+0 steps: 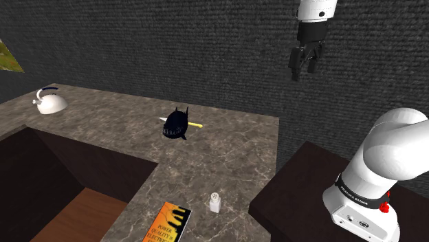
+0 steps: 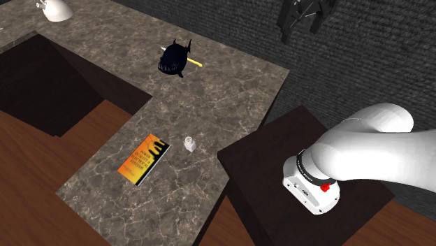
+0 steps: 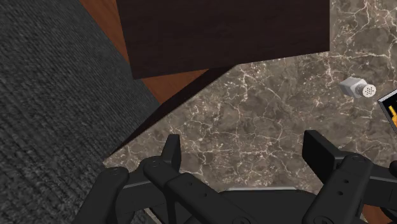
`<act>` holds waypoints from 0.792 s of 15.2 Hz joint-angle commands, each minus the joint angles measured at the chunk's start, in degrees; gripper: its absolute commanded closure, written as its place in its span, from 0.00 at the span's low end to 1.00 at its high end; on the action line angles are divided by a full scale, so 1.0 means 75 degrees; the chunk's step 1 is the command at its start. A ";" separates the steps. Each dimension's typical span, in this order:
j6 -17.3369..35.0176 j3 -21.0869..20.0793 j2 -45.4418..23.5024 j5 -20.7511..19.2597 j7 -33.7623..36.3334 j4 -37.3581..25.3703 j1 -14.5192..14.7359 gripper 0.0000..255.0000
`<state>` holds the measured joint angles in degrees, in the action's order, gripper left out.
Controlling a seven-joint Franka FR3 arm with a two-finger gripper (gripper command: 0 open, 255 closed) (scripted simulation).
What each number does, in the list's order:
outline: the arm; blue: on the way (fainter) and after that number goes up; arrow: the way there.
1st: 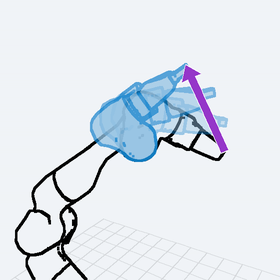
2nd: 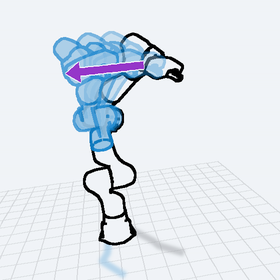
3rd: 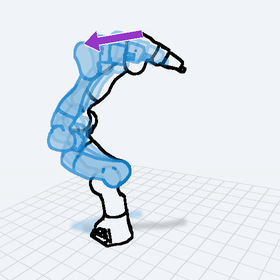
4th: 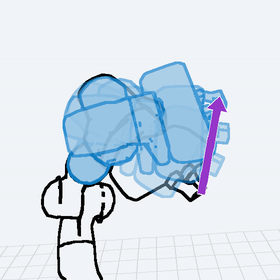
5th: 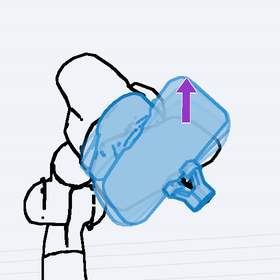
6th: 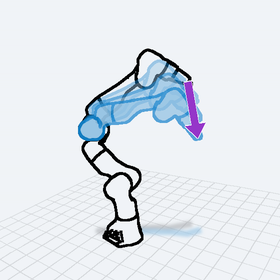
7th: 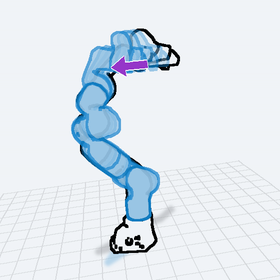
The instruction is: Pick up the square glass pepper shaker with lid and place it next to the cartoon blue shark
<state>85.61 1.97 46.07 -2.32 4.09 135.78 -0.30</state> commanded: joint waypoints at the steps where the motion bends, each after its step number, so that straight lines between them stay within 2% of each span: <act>1: 0.0000 0.0000 0.0000 0.0000 0.0000 0.0000 0.0000 0.00; 12: 0.2176 -0.1286 -0.0725 0.1084 0.1483 0.1572 0.0546 0.00</act>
<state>99.87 -6.64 41.79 4.97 14.07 146.70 3.35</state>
